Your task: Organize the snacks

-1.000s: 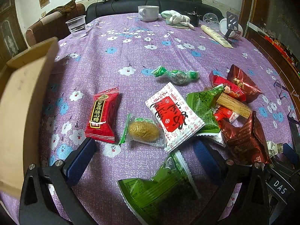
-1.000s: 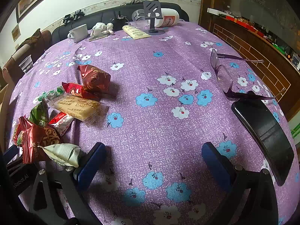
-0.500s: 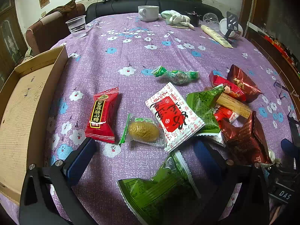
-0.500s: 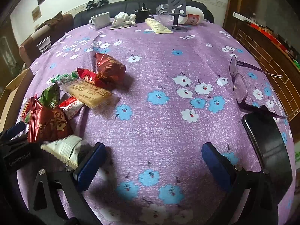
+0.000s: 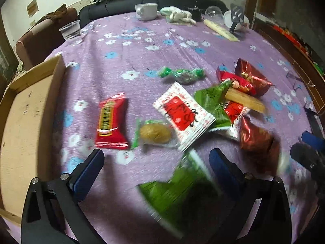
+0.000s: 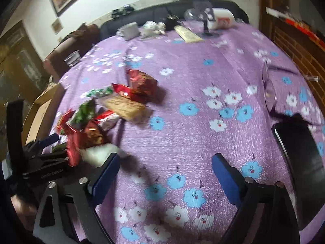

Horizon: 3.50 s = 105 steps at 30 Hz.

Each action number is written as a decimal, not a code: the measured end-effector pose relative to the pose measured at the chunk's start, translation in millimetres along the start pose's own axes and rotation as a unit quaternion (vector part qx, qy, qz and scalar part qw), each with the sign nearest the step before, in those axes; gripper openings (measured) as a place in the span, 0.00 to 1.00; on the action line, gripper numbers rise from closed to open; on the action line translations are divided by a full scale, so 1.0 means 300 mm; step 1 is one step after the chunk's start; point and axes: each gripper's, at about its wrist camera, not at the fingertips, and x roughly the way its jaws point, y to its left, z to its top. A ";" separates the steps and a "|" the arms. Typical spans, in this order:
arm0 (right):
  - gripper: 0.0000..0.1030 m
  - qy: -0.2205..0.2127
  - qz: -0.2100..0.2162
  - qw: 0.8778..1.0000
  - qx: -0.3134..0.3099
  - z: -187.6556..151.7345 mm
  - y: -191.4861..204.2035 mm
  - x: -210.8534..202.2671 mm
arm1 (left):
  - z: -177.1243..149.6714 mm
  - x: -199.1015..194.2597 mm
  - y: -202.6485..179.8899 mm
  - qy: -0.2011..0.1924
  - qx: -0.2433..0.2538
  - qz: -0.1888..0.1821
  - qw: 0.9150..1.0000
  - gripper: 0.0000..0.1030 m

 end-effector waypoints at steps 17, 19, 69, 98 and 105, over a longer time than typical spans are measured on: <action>0.34 0.040 -0.002 0.997 -0.065 -0.029 0.190 0.046 | -0.045 -0.353 0.046 -0.224 0.085 0.170 0.956 0.73; 0.35 0.045 -0.005 0.997 -0.057 -0.028 0.183 0.058 | -0.038 -0.342 0.058 -0.221 0.075 0.170 0.958 0.73; 0.22 0.000 0.006 0.999 -0.041 -0.017 0.176 -0.004 | -0.035 -0.277 0.162 -0.122 0.001 0.007 0.992 0.54; 0.21 -0.042 0.071 0.996 -0.025 -0.016 0.168 -0.070 | -0.101 -0.123 0.021 -0.019 0.097 -0.028 0.995 0.39; 0.21 -0.046 0.075 0.995 -0.039 -0.011 0.211 -0.087 | -0.096 -0.184 0.044 -0.067 0.095 0.018 0.993 0.39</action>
